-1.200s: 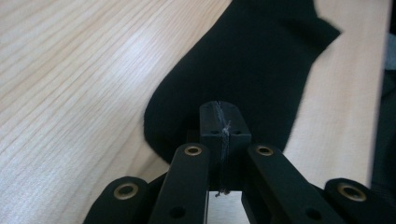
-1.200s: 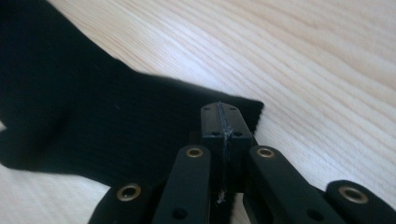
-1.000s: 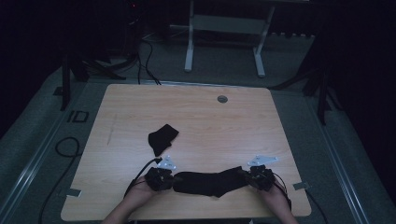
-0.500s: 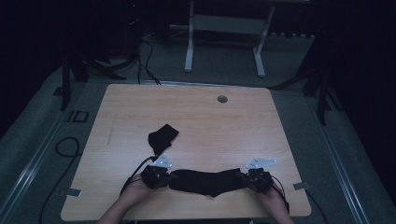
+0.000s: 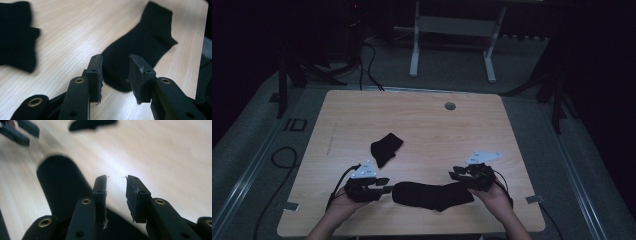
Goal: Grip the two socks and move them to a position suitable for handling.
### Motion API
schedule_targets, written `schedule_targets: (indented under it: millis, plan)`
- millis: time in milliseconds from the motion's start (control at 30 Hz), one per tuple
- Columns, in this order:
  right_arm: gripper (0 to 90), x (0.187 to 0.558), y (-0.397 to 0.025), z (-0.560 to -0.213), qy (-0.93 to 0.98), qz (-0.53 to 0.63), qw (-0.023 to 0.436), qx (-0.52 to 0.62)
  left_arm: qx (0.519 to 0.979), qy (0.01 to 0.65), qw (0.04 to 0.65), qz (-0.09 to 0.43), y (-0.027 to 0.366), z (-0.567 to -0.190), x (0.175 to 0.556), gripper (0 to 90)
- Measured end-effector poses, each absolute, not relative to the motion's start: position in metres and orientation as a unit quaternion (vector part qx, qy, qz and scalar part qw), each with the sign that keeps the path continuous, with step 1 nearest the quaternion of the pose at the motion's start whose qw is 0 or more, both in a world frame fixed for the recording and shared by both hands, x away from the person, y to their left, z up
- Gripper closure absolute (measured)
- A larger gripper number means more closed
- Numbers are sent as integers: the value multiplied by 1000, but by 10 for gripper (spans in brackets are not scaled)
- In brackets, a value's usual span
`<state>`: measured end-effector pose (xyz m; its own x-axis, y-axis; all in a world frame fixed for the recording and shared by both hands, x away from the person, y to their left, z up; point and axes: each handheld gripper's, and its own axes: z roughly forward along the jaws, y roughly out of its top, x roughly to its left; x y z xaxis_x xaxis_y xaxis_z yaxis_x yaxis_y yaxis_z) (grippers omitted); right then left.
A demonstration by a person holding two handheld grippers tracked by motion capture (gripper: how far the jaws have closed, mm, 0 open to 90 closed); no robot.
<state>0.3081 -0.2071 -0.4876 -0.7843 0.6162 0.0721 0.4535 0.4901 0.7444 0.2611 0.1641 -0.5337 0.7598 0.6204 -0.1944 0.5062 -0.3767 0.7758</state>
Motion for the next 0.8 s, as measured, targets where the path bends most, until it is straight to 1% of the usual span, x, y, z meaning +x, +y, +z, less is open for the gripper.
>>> schedule_targets:
  millis: [33, 67, 100, 133, 200, 233, 267, 300, 400, 467, 500, 567, 633, 667, 767, 800]
  plan:
    - [666, 313, -198, -483, 858, 400, 103, 304, 821, 349, 447, 69, 168, -536, 260, 593]
    - [629, 322, -179, -476, 864, 399, 106, 289, 815, 356, 451, 71, 172, -539, 258, 593]
    - [612, 327, -168, -473, 865, 402, 105, 281, 812, 360, 454, 73, 176, -542, 257, 593]
    - [612, 327, -168, -473, 865, 402, 105, 281, 805, 368, 461, 70, 180, -544, 256, 593]
    - [575, 336, -146, -469, 869, 403, 103, 269, 801, 371, 465, 66, 185, -548, 254, 593]
    - [547, 345, -124, -469, 875, 399, 97, 255, 801, 372, 464, 66, 187, -550, 254, 563]
    - [540, 349, -113, -469, 878, 398, 93, 251, 801, 373, 464, 65, 188, -551, 253, 563]
    - [540, 349, -113, -469, 878, 398, 93, 251, 800, 373, 465, 65, 190, -552, 252, 563]
    - [535, 364, -80, -474, 888, 386, 87, 236, 799, 376, 466, 62, 193, -556, 252, 563]
    - [516, 372, -65, -477, 890, 385, 80, 233, 797, 381, 465, 62, 193, -558, 252, 563]
    - [495, 380, -50, -481, 891, 382, 69, 235, 796, 383, 465, 61, 193, -559, 252, 563]
    - [486, 384, -43, -484, 892, 379, 65, 238, 796, 384, 464, 67, 193, -560, 252, 563]
    - [440, 394, -24, -493, 896, 368, 60, 241, 796, 383, 464, 69, 192, -559, 252, 563]
    - [440, 394, -24, -493, 896, 368, 60, 241, 795, 384, 464, 70, 192, -559, 252, 563]
    - [373, 408, -3, -506, 896, 358, 54, 256, 795, 383, 464, 77, 192, -558, 251, 563]
    - [373, 408, -3, -506, 896, 358, 54, 256, 795, 382, 464, 78, 193, -557, 251, 563]
